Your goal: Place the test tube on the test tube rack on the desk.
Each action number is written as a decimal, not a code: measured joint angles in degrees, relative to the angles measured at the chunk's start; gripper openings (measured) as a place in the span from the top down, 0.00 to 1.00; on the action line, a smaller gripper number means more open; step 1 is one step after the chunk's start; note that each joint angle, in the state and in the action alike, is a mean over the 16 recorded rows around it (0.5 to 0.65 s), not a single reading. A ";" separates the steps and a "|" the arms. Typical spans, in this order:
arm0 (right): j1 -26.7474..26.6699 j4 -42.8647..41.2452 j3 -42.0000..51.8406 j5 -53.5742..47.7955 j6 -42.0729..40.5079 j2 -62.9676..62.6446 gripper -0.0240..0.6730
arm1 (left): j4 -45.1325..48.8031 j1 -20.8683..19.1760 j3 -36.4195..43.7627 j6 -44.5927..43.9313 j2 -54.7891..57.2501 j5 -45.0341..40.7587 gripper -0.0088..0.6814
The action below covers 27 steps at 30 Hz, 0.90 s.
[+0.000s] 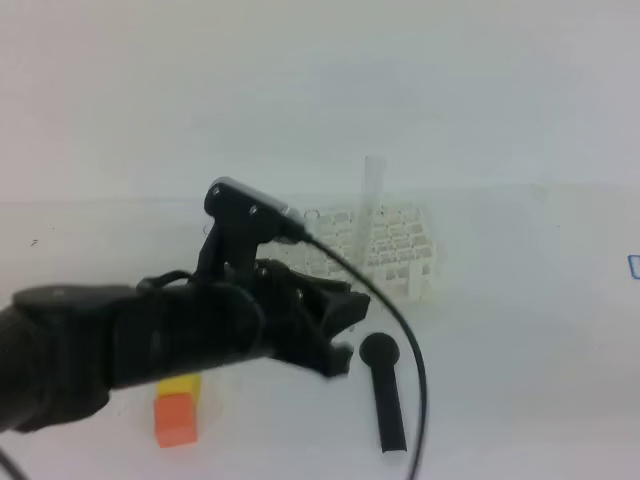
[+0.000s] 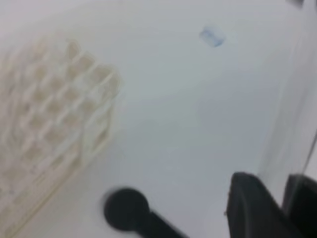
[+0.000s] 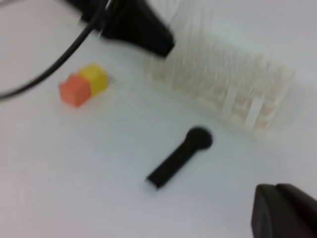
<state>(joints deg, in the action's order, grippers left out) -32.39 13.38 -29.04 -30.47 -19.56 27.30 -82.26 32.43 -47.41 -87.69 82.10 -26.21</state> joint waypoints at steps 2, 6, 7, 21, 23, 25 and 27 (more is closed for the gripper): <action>0.00 0.29 0.60 4.06 -1.04 0.10 0.97 | -8.41 0.24 2.71 -8.99 -1.01 -3.17 0.99; 0.00 1.50 2.22 11.65 -2.79 0.67 0.97 | -18.70 0.61 6.36 -20.73 -2.70 -12.63 0.99; -0.01 1.96 2.65 13.36 -3.08 0.87 0.97 | -19.84 0.66 6.95 -22.15 -3.04 -15.20 0.99; -4.56 8.68 6.30 27.33 -3.76 3.40 0.97 | -20.00 0.73 8.96 -22.47 -2.08 -36.32 0.99; -6.07 9.11 6.30 28.13 -3.50 3.45 0.97 | -19.73 0.73 8.96 -22.88 -1.58 -36.86 0.99; -7.76 9.38 6.30 28.77 -3.11 3.46 0.97 | -19.43 0.73 8.94 -23.50 -1.11 -37.33 0.99; -9.54 9.59 6.29 29.25 -2.63 3.46 0.97 | -19.19 0.73 8.93 -24.45 -0.71 -38.05 0.99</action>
<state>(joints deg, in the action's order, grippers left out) -41.93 22.98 -22.75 -1.22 -22.19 30.76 -101.45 33.16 -38.48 -112.14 81.38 -64.26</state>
